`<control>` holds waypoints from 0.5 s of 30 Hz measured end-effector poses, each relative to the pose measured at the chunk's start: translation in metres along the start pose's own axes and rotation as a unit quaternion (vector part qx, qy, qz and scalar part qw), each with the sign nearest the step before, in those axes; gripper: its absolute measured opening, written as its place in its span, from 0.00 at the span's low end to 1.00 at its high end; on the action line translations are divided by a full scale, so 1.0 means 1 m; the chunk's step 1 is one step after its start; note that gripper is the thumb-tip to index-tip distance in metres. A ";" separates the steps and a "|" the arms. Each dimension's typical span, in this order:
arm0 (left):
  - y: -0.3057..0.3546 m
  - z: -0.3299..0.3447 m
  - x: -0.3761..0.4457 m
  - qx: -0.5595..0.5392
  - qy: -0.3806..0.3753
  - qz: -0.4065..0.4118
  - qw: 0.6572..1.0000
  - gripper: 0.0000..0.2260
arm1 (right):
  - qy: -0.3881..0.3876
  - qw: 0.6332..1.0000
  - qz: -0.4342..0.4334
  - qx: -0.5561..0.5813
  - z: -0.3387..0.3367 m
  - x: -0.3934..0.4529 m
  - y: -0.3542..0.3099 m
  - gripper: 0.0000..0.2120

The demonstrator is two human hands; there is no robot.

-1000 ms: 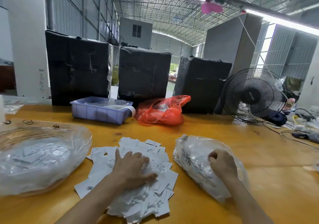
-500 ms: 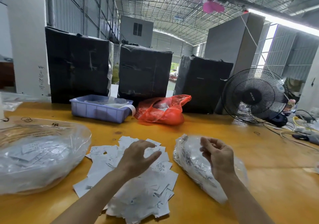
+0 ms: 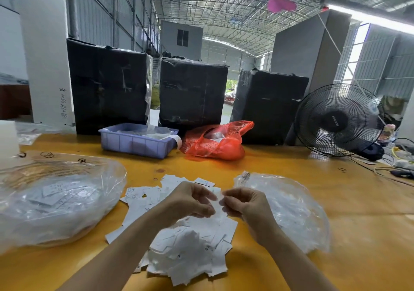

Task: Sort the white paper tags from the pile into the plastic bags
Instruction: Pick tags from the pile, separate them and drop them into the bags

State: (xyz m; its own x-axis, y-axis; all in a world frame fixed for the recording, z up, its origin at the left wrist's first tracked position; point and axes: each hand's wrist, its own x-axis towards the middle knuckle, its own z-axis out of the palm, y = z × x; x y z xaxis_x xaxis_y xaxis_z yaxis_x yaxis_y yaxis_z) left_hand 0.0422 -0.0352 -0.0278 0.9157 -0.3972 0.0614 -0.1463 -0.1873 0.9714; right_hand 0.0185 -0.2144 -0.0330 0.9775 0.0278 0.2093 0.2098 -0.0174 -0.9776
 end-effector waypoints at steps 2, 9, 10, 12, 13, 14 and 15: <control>0.003 -0.002 -0.001 0.020 -0.020 -0.007 1.000 0.12 | 0.003 1.000 -0.020 -0.023 0.002 0.000 -0.001 0.04; 0.008 -0.006 -0.003 0.049 0.003 -0.006 0.999 0.05 | 0.006 0.994 -0.087 -0.059 0.018 0.001 0.000 0.05; 0.009 -0.008 -0.004 0.056 0.012 -0.008 0.998 0.03 | 0.007 0.995 -0.088 -0.055 0.019 0.002 0.000 0.03; 0.009 -0.013 -0.006 0.065 0.048 -0.010 0.997 0.04 | 0.021 0.990 -0.097 -0.096 0.019 0.007 0.002 0.02; 0.009 -0.017 -0.006 0.060 0.078 -0.011 0.995 0.04 | 0.027 0.983 -0.106 -0.148 0.019 0.011 0.003 0.03; 0.009 -0.021 -0.006 0.048 0.113 -0.011 0.992 0.04 | 0.019 0.970 -0.111 -0.214 0.019 0.015 0.003 0.04; 0.009 -0.026 -0.006 0.030 0.147 -0.010 0.989 0.05 | -0.008 0.952 -0.109 -0.285 0.020 0.018 0.004 0.03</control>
State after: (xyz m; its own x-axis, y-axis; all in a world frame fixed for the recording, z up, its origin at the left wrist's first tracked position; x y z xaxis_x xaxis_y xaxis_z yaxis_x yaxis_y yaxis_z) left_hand 0.0449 -0.0113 -0.0136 0.9867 -0.1153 0.1144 -0.1403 -0.2499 0.9580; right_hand 0.0368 -0.1941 -0.0335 0.9095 0.1077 0.4016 0.3910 -0.5497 -0.7382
